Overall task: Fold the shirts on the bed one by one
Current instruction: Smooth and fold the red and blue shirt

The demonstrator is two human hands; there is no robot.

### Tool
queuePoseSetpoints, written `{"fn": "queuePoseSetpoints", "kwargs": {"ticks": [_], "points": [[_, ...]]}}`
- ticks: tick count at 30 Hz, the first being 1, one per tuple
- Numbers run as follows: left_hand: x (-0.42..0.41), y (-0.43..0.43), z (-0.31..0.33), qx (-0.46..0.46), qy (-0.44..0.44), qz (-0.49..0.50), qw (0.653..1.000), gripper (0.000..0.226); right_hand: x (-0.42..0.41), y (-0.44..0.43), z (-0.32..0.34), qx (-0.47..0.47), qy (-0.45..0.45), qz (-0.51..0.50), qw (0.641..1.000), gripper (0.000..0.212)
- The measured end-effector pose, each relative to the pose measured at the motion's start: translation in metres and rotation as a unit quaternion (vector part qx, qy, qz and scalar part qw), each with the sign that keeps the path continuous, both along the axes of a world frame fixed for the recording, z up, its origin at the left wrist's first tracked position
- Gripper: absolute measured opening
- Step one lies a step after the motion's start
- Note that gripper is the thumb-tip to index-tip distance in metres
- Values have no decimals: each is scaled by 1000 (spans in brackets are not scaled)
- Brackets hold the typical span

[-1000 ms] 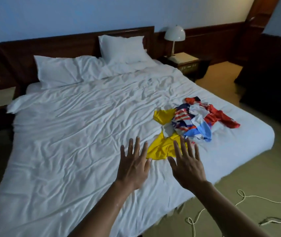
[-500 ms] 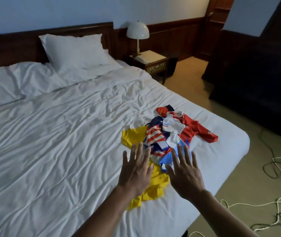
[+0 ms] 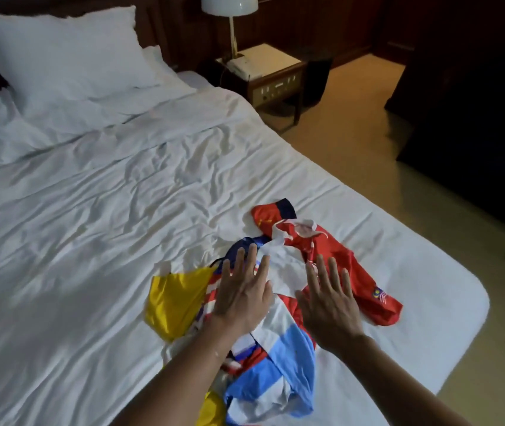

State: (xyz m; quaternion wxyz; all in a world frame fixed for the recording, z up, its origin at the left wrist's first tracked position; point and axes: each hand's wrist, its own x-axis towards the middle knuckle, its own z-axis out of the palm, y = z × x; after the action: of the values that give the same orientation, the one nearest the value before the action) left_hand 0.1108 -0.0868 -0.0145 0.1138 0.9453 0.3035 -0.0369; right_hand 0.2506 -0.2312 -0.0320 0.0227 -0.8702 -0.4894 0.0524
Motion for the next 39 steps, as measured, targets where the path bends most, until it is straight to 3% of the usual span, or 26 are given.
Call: {"fn": "queuePoseSetpoints", "kwargs": {"ticks": [7, 10, 16, 18, 21, 23, 27, 30, 34, 39], "points": [[126, 63, -69, 1, 31, -18, 999, 58, 114, 58, -62, -43, 60, -39, 996, 68], [165, 82, -104, -39, 42, -5, 998, 58, 147, 78, -92, -39, 110, -76, 990, 64], [216, 103, -158, -180, 39, 146, 972, 91, 189, 100, -152, -20, 256, -178, 950, 66], [222, 106, -171, -184, 56, 164, 967, 97, 194, 104, -164, -39, 279, -187, 941, 64], [222, 109, -186, -121, 51, 160, 978, 72, 195, 106, -174, -22, 298, -224, 928, 27], [218, 110, -187, -85, 11, 153, 984, 45, 193, 104, -172, 60, 309, -255, 914, 12], [205, 105, -162, -66, -139, 155, 976, 15, 175, 101, -135, 244, 339, -311, 854, 16], [191, 98, -125, -111, -256, 171, 945, 26, 159, 101, -97, 347, 331, -316, 819, 22], [159, 88, -48, -202, -387, 181, 881, 8, 134, 107, -31, 411, 343, -263, 803, 24], [99, 86, 58, -166, -478, 193, 841, 21, 94, 115, 65, 457, 356, -166, 798, 22]]}}
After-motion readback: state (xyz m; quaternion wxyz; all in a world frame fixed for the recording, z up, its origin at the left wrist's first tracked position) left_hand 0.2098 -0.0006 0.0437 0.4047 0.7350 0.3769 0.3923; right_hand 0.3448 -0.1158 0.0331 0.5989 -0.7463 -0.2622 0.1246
